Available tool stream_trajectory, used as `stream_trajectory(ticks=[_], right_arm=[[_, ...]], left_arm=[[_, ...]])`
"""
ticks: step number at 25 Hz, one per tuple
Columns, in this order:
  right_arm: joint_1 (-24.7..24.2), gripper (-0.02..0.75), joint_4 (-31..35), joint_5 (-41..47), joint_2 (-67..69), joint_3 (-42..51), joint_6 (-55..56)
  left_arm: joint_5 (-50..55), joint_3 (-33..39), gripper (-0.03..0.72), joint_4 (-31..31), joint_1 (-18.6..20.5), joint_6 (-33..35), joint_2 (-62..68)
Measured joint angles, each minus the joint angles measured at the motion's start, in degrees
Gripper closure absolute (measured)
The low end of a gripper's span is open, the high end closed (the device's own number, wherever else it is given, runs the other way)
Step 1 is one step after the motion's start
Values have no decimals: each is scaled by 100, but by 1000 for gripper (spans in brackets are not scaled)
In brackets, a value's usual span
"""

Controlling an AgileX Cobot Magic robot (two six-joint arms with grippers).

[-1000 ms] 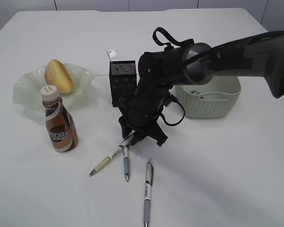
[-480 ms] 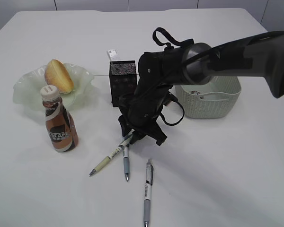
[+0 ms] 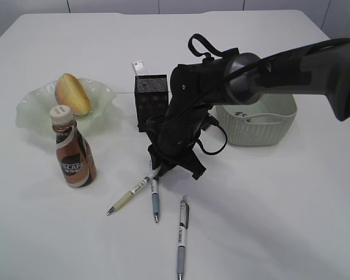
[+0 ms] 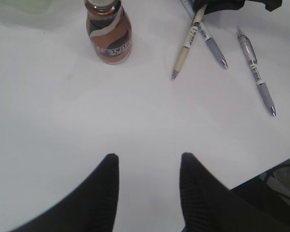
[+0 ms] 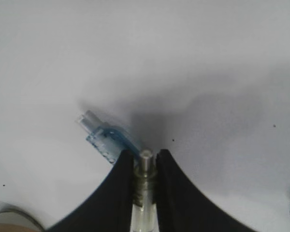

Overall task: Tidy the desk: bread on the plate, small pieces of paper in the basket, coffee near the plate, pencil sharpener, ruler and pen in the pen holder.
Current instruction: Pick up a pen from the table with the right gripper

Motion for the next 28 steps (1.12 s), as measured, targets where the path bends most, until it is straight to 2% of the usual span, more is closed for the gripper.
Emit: stream_trajectory(ticks=[5, 11, 18, 23, 28], right_arm=[[0, 662, -3, -3, 0, 0, -38], [0, 662, 356, -3, -20, 0, -668], [-76, 662, 429, 57, -416, 0, -1150], [-404, 663, 317, 102, -933, 0, -1606], [-816, 664, 274, -65, -1464, 0, -2519]], left_arm=[[-21, 0, 381, 0, 0, 0, 0], [-30, 0, 381, 9, 0, 0, 0], [-43, 0, 381, 9, 0, 0, 0], [-43, 0, 381, -14, 0, 0, 0], [-43, 0, 381, -36, 0, 0, 0]])
